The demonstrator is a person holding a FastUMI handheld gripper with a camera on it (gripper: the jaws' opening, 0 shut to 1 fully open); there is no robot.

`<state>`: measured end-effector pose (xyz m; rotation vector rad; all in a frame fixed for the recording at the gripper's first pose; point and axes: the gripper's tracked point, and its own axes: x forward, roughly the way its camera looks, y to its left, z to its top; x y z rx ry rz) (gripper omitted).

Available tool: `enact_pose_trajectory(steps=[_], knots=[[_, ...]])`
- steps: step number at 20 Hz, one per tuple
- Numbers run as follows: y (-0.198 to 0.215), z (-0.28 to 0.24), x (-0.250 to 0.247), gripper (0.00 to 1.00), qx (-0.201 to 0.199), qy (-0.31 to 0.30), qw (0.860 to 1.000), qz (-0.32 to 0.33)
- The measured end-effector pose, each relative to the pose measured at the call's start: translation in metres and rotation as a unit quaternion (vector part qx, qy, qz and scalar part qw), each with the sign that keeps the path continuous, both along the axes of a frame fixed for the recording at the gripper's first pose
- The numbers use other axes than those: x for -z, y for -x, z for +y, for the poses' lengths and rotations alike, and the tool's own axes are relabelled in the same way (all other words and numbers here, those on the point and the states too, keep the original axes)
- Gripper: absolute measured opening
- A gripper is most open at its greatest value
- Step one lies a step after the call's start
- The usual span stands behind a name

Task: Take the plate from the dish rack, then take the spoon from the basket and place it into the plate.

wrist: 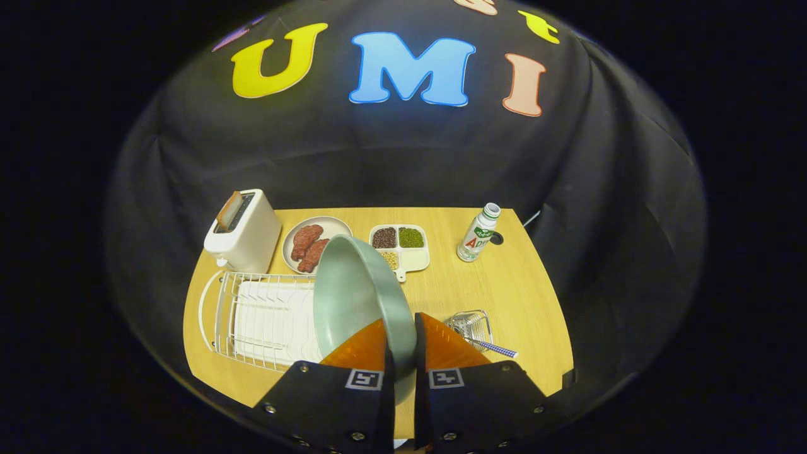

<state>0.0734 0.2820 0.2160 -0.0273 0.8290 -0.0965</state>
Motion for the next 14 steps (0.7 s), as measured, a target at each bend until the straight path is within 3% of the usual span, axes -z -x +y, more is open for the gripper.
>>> enact_pose_trajectory(steps=[14], knots=[[0.062,-0.060,0.026,0.12,-0.026,-0.152,0.988,0.011]])
